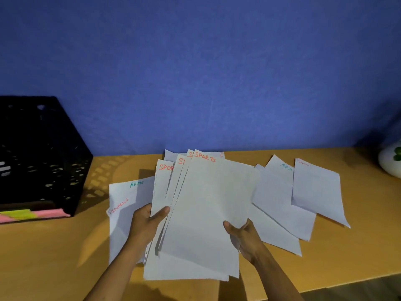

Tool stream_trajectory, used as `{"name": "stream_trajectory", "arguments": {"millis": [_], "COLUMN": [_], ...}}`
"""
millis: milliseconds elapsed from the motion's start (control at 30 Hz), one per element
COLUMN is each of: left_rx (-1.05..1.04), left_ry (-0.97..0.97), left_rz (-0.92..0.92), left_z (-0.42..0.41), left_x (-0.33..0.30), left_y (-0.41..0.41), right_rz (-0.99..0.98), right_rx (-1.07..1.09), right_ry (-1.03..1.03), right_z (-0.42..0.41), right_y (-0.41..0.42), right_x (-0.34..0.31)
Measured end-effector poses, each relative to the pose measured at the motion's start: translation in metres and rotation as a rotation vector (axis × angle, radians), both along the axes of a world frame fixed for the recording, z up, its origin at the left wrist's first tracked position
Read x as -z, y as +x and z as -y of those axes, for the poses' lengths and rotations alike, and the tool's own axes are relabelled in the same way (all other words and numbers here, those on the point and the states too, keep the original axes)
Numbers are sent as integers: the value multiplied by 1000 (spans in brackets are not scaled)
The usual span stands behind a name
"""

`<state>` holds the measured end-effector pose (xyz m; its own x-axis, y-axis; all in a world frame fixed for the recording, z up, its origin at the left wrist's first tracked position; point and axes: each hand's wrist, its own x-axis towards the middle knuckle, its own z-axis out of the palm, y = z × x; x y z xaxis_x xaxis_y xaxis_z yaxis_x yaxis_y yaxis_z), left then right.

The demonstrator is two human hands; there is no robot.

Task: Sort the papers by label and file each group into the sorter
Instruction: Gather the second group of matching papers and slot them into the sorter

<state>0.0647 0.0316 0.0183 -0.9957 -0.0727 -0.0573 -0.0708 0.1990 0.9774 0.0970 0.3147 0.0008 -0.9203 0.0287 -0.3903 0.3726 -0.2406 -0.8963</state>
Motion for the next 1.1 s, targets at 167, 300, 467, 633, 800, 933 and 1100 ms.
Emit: {"name": "stream_trajectory", "arguments": {"millis": [167,300,467,633,800,933,1100], "left_rx": [-79,-164,-81,-7,-116,-146,-371], "left_ry": [-78,-104,-29,-56,-104,-86,-125], "left_rz": [-80,-38,59,56,117,42,-111], "left_z": [-1,-2,-1,-16,-36,-33,-48], "left_x": [-21,-21,-16,-20,-19,-22,-38], "left_y": [2,1,0,1,-1,0,-8], "right_rz": [2,-1,2,-1,-23,-103,-335], "right_rx": [-73,-122,-185,-318,-382,-375,-246], "right_ry": [-22,-44,-44,50,132,196,234], "right_z": [-1,-5,-11,-8,16,22,37], "right_y": [-6,-17,-29,-47,-65,-79,-90], "right_x": [-3,-6,-2,-8,-18,-26,-44]}}
